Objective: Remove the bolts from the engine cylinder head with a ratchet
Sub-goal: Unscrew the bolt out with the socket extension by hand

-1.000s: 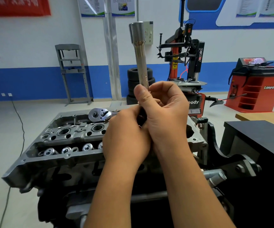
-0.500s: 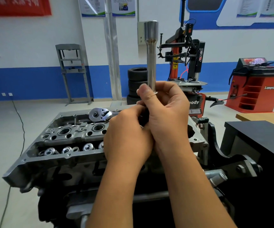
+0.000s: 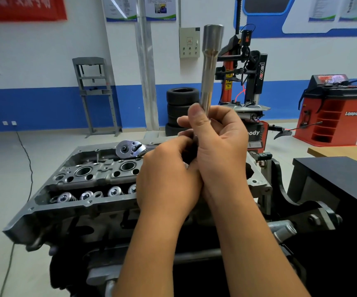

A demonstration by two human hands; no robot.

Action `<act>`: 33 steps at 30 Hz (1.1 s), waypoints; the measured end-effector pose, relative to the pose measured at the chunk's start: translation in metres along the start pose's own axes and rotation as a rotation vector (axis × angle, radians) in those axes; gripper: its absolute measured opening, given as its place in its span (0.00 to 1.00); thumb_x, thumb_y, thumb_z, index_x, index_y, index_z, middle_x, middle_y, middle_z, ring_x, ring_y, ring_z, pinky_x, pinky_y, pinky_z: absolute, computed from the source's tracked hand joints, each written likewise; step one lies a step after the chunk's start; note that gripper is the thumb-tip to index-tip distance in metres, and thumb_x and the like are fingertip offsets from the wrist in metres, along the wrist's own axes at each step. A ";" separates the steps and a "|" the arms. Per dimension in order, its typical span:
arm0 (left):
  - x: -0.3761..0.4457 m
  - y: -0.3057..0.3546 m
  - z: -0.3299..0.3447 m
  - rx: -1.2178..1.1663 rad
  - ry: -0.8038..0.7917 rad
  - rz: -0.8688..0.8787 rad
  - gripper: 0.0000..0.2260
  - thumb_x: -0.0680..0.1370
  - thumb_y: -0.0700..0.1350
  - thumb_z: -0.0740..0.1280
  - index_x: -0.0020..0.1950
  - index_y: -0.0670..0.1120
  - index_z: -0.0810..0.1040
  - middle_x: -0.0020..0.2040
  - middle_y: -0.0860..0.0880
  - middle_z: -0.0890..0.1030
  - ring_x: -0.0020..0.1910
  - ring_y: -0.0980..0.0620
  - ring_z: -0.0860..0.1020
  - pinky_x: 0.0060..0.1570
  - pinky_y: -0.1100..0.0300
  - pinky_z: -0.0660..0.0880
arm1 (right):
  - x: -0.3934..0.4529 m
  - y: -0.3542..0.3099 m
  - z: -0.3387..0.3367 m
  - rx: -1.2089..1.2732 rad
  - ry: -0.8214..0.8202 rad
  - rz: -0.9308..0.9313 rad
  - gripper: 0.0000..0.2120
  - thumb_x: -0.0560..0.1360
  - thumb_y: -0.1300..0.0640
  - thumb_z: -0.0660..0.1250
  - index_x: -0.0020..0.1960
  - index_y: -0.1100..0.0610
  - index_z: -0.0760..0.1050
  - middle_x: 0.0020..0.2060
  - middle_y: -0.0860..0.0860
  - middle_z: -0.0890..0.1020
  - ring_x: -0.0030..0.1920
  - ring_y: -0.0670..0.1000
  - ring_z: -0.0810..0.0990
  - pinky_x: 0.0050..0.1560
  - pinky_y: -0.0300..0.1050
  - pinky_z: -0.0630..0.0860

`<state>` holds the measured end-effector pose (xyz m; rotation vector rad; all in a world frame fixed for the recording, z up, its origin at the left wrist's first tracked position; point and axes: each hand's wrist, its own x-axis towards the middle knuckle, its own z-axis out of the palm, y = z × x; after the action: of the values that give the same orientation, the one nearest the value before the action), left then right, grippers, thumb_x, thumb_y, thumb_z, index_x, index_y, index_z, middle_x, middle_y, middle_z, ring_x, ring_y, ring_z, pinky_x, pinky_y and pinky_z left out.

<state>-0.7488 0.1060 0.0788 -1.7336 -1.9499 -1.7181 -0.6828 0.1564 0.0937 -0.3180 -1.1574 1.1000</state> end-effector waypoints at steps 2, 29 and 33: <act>0.001 -0.001 0.000 -0.006 -0.032 0.024 0.14 0.74 0.54 0.62 0.53 0.57 0.84 0.43 0.54 0.86 0.45 0.48 0.83 0.43 0.46 0.81 | -0.001 -0.001 0.001 0.012 0.000 -0.003 0.08 0.80 0.54 0.72 0.49 0.57 0.75 0.41 0.56 0.87 0.36 0.53 0.83 0.44 0.52 0.83; 0.004 -0.004 0.000 -0.050 -0.047 -0.002 0.16 0.72 0.55 0.63 0.55 0.58 0.85 0.45 0.56 0.86 0.47 0.49 0.84 0.46 0.47 0.82 | 0.000 0.000 0.001 -0.001 -0.013 -0.005 0.10 0.79 0.52 0.72 0.50 0.58 0.76 0.43 0.55 0.87 0.37 0.52 0.84 0.45 0.50 0.83; 0.005 -0.006 -0.003 -0.148 -0.135 -0.004 0.13 0.75 0.51 0.64 0.53 0.56 0.86 0.44 0.54 0.87 0.47 0.46 0.85 0.46 0.43 0.82 | 0.000 0.002 0.002 -0.021 -0.005 -0.029 0.10 0.79 0.49 0.69 0.48 0.56 0.78 0.43 0.54 0.87 0.37 0.53 0.83 0.44 0.51 0.82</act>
<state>-0.7565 0.1091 0.0791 -1.9435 -1.9214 -1.8356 -0.6851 0.1562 0.0931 -0.3138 -1.1757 1.0641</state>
